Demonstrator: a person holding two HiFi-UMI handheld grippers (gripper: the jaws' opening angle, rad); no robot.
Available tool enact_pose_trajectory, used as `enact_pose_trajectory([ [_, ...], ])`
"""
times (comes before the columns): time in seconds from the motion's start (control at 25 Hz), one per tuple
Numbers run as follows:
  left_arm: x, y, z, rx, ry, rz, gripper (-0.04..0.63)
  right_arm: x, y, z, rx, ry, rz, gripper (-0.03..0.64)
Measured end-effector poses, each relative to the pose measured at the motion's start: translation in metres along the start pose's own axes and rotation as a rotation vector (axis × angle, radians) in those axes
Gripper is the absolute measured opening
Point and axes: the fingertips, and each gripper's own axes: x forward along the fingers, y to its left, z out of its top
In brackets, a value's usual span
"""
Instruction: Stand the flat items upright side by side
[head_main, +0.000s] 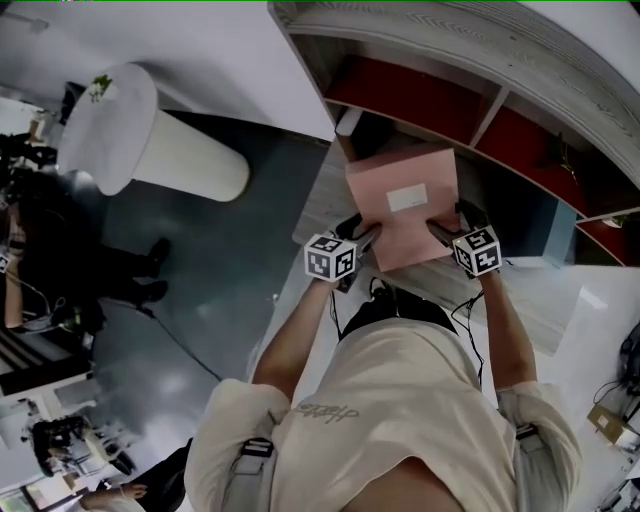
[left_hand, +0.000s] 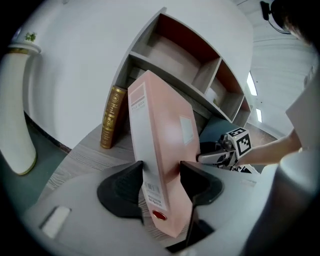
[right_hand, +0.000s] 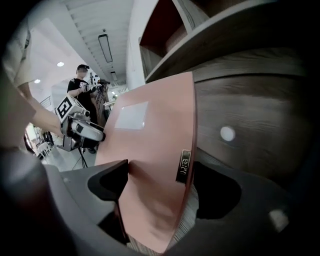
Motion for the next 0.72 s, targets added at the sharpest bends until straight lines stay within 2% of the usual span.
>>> enact_pose_trajectory([
  [0.16,-0.009,-0.01,0.01,0.054,-0.027,-0.016,0.239,-0.012,0.002,0.003,-0.1,-0.01,-0.035,0.401],
  [0.32,-0.019,-0.019,0.015,0.093,-0.053,-0.037,0.236,-0.022,0.004,-0.003,-0.182,0.013,-0.058,0.361],
  [0.72,-0.035,-0.04,-0.001,0.169,-0.072,-0.057,0.235,-0.042,0.016,-0.016,-0.181,-0.001,-0.072,0.333],
])
